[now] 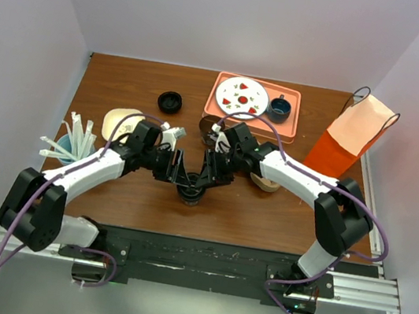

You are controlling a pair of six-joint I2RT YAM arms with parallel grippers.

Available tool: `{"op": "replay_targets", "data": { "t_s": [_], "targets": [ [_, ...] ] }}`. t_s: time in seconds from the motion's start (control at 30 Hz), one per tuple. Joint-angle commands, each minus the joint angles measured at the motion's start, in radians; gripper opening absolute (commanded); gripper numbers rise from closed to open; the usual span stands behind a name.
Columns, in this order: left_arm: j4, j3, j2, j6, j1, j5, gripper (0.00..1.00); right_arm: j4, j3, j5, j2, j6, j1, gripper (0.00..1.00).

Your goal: Pack the takeout coffee

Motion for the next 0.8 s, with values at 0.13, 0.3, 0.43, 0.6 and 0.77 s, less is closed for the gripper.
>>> {"op": "replay_targets", "data": {
  "t_s": [0.13, 0.3, 0.43, 0.6, 0.77],
  "targets": [
    [-0.024, -0.008, 0.096, 0.063, -0.008, -0.093, 0.40, -0.057, 0.067, 0.035, -0.050, -0.005, -0.003, 0.47],
    [-0.035, -0.008, 0.105, 0.080, -0.008, -0.097, 0.39, -0.093, 0.113, 0.012, -0.084, -0.019, -0.031, 0.52],
    [-0.058, -0.005, 0.108, 0.101, -0.007, -0.125, 0.39, -0.116, 0.146, -0.023, -0.098, -0.043, -0.083, 0.52],
    [-0.061, -0.011, 0.116, 0.106, -0.008, -0.128, 0.39, -0.130, 0.157, -0.066, -0.084, -0.103, -0.144, 0.48],
    [-0.073, 0.004, 0.122, 0.121, -0.008, -0.124, 0.40, -0.145, 0.134, -0.141, -0.032, -0.183, -0.175, 0.41]
  ]
}}
